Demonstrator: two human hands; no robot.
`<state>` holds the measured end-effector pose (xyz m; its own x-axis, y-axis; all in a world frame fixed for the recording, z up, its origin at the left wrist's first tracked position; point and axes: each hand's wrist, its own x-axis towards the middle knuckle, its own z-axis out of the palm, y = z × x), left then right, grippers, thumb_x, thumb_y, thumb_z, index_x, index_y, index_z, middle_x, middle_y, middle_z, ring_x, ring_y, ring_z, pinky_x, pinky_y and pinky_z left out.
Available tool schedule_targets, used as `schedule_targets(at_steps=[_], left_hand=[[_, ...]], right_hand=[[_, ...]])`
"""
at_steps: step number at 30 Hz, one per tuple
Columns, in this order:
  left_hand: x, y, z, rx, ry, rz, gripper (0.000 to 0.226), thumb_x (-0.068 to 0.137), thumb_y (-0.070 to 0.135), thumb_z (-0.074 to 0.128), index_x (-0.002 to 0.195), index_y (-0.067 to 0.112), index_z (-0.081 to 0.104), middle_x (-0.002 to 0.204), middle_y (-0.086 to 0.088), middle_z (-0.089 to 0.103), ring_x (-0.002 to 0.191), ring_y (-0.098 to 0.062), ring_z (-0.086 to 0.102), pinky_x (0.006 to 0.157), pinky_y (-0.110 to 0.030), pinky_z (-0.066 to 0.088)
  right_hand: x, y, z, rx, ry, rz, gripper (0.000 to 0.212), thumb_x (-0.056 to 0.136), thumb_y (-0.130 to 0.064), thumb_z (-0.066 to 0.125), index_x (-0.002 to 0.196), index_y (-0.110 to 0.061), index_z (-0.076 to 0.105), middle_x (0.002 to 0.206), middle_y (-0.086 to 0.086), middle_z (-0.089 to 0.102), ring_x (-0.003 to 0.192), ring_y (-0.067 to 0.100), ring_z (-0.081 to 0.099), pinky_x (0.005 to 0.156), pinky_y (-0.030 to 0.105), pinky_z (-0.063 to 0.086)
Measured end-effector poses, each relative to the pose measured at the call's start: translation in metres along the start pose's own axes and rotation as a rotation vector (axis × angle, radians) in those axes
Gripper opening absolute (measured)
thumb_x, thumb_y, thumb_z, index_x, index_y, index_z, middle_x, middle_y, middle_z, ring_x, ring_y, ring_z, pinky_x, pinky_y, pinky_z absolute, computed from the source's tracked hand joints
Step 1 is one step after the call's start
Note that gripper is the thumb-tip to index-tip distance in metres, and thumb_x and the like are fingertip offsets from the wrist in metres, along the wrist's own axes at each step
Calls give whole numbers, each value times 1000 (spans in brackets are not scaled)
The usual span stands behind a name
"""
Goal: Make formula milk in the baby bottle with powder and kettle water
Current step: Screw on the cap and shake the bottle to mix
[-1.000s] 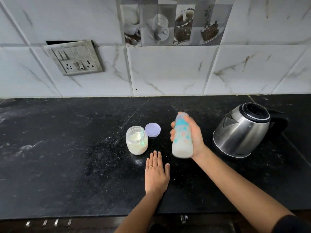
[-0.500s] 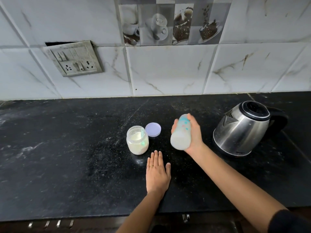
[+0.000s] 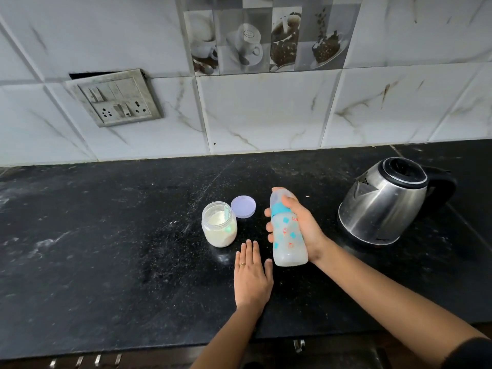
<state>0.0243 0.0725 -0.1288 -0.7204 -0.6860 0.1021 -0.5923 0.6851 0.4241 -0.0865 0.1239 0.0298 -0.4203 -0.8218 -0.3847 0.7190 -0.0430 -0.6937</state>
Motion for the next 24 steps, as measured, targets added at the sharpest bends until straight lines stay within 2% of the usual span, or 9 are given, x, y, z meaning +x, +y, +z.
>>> schedule_targets(at_steps=[3, 6, 8, 11, 12, 14, 17, 21, 24], left_hand=[[0, -1, 0, -25, 2, -4, 70, 92, 49, 12, 146, 8, 30, 154, -9, 27, 144, -20, 18, 117, -30, 1], [-1, -1, -1, -28, -6, 4, 72, 91, 50, 8, 147, 9, 27, 155, -8, 23, 145, -19, 15, 116, -31, 1], [0, -1, -1, -35, -6, -3, 72, 91, 50, 8, 147, 9, 26, 155, -8, 23, 145, -18, 14, 117, -31, 0], [0, 0, 0, -25, 1, -2, 71, 91, 48, 9, 146, 8, 29, 154, -9, 26, 144, -19, 17, 117, -32, 3], [0, 0, 0, -31, 5, -3, 71, 91, 48, 10, 146, 8, 29, 154, -9, 26, 144, -19, 17, 117, -33, 3], [0, -1, 0, -31, -8, -2, 73, 90, 50, 6, 148, 9, 25, 156, -8, 21, 145, -18, 13, 116, -30, -1], [-1, -1, -1, -17, -14, 2, 75, 89, 50, 3, 149, 9, 22, 157, -7, 18, 146, -18, 10, 115, -29, -6], [-1, 1, -2, -13, -3, 6, 71, 90, 46, 10, 146, 8, 31, 153, -11, 29, 143, -22, 21, 116, -34, 5], [0, -1, 0, -8, -11, -12, 69, 92, 47, 13, 145, 7, 32, 152, -11, 30, 143, -21, 22, 117, -34, 7]], right_hand=[[5, -17, 4, 195, 59, -106, 19, 89, -35, 51, 90, -19, 60, 76, 5, 55, 49, 17, 53, 47, 23, 48], [17, -27, 0, 460, 210, -112, 33, 90, -41, 54, 72, -13, 60, 69, 3, 56, 50, 15, 56, 50, 19, 51], [9, -15, 1, 296, 140, -83, 28, 91, -40, 50, 80, -15, 56, 70, 4, 56, 48, 15, 54, 47, 20, 48], [-3, 2, 4, 55, 60, -33, 21, 91, -35, 50, 108, -22, 56, 77, 6, 57, 50, 18, 52, 46, 25, 46], [-3, 0, 4, 76, 67, -46, 23, 91, -34, 51, 109, -22, 57, 78, 6, 56, 50, 18, 52, 46, 25, 47], [4, -7, 4, 265, 143, -79, 25, 90, -37, 53, 92, -15, 64, 77, 5, 54, 49, 16, 54, 47, 23, 49], [9, -6, 1, 415, 193, -17, 30, 90, -41, 54, 80, -12, 56, 71, 3, 55, 48, 16, 56, 49, 21, 50], [-3, 7, 1, -19, -5, 7, 27, 89, -34, 53, 114, -24, 54, 78, 7, 59, 52, 19, 55, 49, 28, 48], [8, -8, 1, 144, 80, -38, 25, 89, -35, 56, 111, -23, 54, 84, 7, 58, 51, 19, 57, 49, 27, 50]])
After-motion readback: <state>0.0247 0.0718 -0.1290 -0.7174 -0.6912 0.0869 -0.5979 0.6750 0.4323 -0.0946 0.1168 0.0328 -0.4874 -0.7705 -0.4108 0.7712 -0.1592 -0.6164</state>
